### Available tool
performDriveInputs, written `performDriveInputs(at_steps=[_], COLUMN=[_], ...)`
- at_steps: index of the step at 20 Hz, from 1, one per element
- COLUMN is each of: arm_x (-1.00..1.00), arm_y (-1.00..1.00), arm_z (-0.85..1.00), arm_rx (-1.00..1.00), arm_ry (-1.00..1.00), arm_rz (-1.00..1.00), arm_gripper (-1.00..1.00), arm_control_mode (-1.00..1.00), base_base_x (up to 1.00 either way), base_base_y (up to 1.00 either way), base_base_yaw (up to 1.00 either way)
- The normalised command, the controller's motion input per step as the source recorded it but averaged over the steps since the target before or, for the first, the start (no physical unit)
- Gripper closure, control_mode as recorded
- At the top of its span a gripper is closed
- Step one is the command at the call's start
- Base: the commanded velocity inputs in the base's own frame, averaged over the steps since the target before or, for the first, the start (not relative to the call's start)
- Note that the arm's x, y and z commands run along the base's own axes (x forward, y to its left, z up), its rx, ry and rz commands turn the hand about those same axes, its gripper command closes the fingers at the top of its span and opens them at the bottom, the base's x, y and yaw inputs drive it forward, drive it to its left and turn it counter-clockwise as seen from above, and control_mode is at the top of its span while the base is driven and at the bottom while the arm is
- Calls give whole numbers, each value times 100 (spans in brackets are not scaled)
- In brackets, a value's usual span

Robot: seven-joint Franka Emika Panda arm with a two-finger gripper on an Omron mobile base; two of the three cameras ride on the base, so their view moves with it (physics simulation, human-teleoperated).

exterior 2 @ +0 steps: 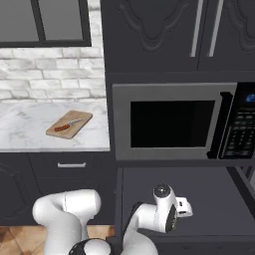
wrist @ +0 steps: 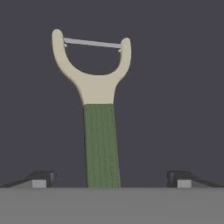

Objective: Open the drawer on the right and place the cutting tools on the cutting board.

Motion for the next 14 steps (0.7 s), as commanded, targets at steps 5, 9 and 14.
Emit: performDriveInputs(at_steps=[5,9,14], arm_x=[0,0,0], arm_y=[0,0,0], arm_z=[-36,-49,-51], arm_rx=[0,0,0], arm_ry=[5,5,6], arm_rz=[0,0,0], arm_gripper=[-100,-100,100], arm_control_mode=[-100,-100,-100], base_base_x=[0,0,0], base_base_y=[0,0,0], base_base_yaw=[0,0,0])
